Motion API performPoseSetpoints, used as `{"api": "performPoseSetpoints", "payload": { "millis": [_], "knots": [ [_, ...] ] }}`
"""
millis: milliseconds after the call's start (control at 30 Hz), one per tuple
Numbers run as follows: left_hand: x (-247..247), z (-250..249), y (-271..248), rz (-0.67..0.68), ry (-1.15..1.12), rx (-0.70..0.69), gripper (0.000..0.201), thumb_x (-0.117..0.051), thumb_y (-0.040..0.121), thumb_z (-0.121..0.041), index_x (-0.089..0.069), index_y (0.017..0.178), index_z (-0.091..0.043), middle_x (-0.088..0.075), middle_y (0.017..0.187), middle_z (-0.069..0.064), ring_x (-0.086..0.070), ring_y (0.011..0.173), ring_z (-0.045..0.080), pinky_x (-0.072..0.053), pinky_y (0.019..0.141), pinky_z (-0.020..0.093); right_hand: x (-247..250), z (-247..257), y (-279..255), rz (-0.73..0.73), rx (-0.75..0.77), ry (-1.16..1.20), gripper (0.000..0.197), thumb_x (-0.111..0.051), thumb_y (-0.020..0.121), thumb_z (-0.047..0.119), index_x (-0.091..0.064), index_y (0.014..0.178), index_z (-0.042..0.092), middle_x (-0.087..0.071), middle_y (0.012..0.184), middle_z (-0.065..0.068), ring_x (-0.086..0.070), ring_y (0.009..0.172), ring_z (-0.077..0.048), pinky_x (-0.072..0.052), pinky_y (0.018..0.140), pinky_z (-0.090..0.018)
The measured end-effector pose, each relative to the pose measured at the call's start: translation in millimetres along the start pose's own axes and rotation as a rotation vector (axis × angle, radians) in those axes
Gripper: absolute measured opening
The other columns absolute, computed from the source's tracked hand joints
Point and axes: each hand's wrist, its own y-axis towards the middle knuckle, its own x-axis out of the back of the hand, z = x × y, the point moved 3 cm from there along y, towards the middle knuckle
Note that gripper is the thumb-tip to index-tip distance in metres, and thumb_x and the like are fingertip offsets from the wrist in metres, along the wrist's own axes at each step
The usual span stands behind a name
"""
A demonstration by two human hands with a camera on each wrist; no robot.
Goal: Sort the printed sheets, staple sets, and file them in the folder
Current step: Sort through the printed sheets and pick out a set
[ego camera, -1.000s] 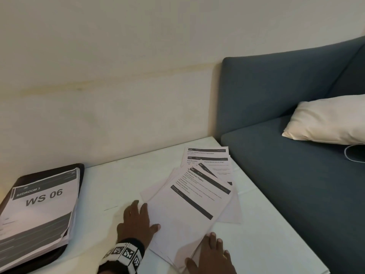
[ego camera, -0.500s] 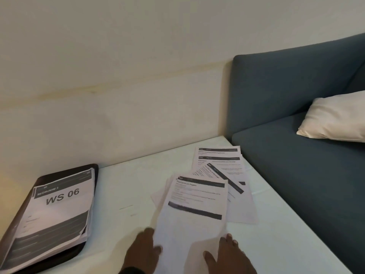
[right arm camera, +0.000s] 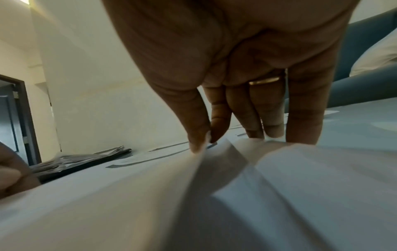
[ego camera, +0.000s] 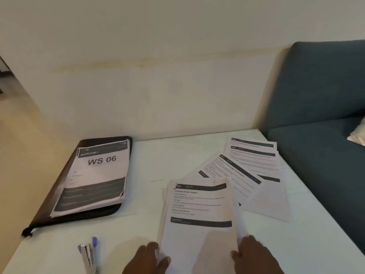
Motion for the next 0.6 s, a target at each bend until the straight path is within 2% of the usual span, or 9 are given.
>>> {"api": "performPoseSetpoints", "payload": {
  "millis": [33, 67, 100, 133, 200, 267, 400, 533, 600],
  "knots": [
    [3.4, -5.2, 2.1, -0.235, -0.01, -0.06, 0.039, -0.049, 0.08, -0.065, -0.033, 0.106, -0.041, -0.047, 0.099, -0.009, -0.054, 0.103, 0.004, -0.037, 0.082, 0.015, -2.9, -1.1, 1.4, 0.005, -0.012, -0.027, 0.047, -0.044, 0.095, 0.052, -0.039, 0.134, 0.027, -0.024, 0.155, 0.006, -0.019, 0.147, -0.018, -0.026, 0.115, -0.033],
    [2.6, -0.4, 8.2, -0.263, -0.046, -0.101, 0.034, -0.053, 0.082, -0.06, -0.035, 0.103, -0.041, -0.05, 0.1, -0.01, -0.055, 0.099, 0.004, -0.037, 0.08, 0.016, -5.3, -1.6, 2.3, 0.011, -0.022, -0.054, 0.045, -0.044, 0.094, 0.052, -0.04, 0.133, 0.028, -0.023, 0.155, 0.007, -0.014, 0.148, -0.019, -0.025, 0.116, -0.035],
    [1.9, -2.8, 5.4, -0.269, -0.105, -0.088, 0.03, -0.056, 0.084, -0.056, -0.038, 0.102, -0.04, -0.053, 0.1, -0.01, -0.056, 0.095, 0.004, -0.038, 0.078, 0.017, -6.4, -1.6, 2.9, 0.01, -0.027, -0.079, 0.044, -0.043, 0.094, 0.052, -0.042, 0.132, 0.029, -0.026, 0.154, 0.008, -0.014, 0.148, -0.019, -0.026, 0.116, -0.036],
    [5.1, -3.0, -2.6, -0.192, -0.13, -0.035, 0.028, -0.056, 0.085, -0.052, -0.04, 0.102, -0.038, -0.056, 0.098, -0.009, -0.056, 0.091, 0.003, -0.038, 0.076, 0.017, -6.7, -0.7, 1.8, -0.005, -0.027, -0.097, 0.042, -0.042, 0.094, 0.052, -0.043, 0.13, 0.029, -0.03, 0.151, 0.008, -0.02, 0.146, -0.018, -0.029, 0.114, -0.035],
    [0.6, 5.3, 1.9, -0.196, -0.203, 0.004, 0.025, -0.056, 0.087, -0.048, -0.042, 0.104, -0.036, -0.061, 0.093, -0.008, -0.058, 0.089, 0.005, -0.039, 0.073, 0.019, 0.3, 3.2, -3.8, -0.052, -0.035, -0.08, 0.039, -0.041, 0.094, 0.049, -0.045, 0.127, 0.028, -0.041, 0.14, 0.008, -0.039, 0.134, -0.014, -0.037, 0.105, -0.029],
    [-1.2, -2.3, -3.8, -0.177, -0.227, -0.025, 0.027, -0.056, 0.085, -0.046, -0.041, 0.106, -0.038, -0.064, 0.091, -0.008, -0.061, 0.091, 0.009, -0.043, 0.077, 0.021, 9.7, 6.3, -7.4, -0.106, -0.015, -0.051, 0.032, -0.038, 0.096, 0.045, -0.046, 0.121, 0.027, -0.048, 0.129, 0.01, -0.049, 0.121, -0.01, -0.04, 0.095, -0.024],
    [-4.5, -0.1, -3.0, -0.176, -0.243, -0.004, 0.045, -0.056, 0.082, -0.049, -0.031, 0.119, -0.044, -0.065, 0.093, -0.006, -0.063, 0.092, 0.013, -0.046, 0.082, 0.024, 19.4, 5.5, -6.2, -0.107, -0.048, -0.023, 0.02, -0.034, 0.097, 0.038, -0.052, 0.099, 0.028, -0.061, 0.115, 0.009, -0.058, 0.109, -0.014, -0.039, 0.08, -0.026],
    [-7.0, -3.5, -0.5, -0.225, -0.143, -0.033, 0.08, -0.061, 0.081, -0.048, -0.009, 0.141, -0.042, -0.057, 0.112, -0.007, -0.059, 0.105, 0.013, -0.045, 0.092, 0.026, 25.7, 0.0, -4.5, -0.137, -0.108, 0.053, 0.03, -0.033, 0.098, 0.038, -0.06, 0.11, 0.036, -0.061, 0.12, 0.014, -0.057, 0.111, -0.017, -0.044, 0.09, -0.029],
    [-8.9, -4.1, 1.6, -0.262, -0.117, -0.079, 0.086, -0.064, 0.079, -0.046, -0.006, 0.143, -0.04, -0.047, 0.117, -0.009, -0.056, 0.11, 0.015, -0.044, 0.095, 0.028, 27.1, -3.7, -2.8, -0.172, -0.107, 0.101, 0.026, -0.037, 0.097, 0.037, -0.061, 0.104, 0.037, -0.064, 0.108, 0.014, -0.058, 0.102, -0.017, -0.047, 0.086, -0.029]
  ]
}}
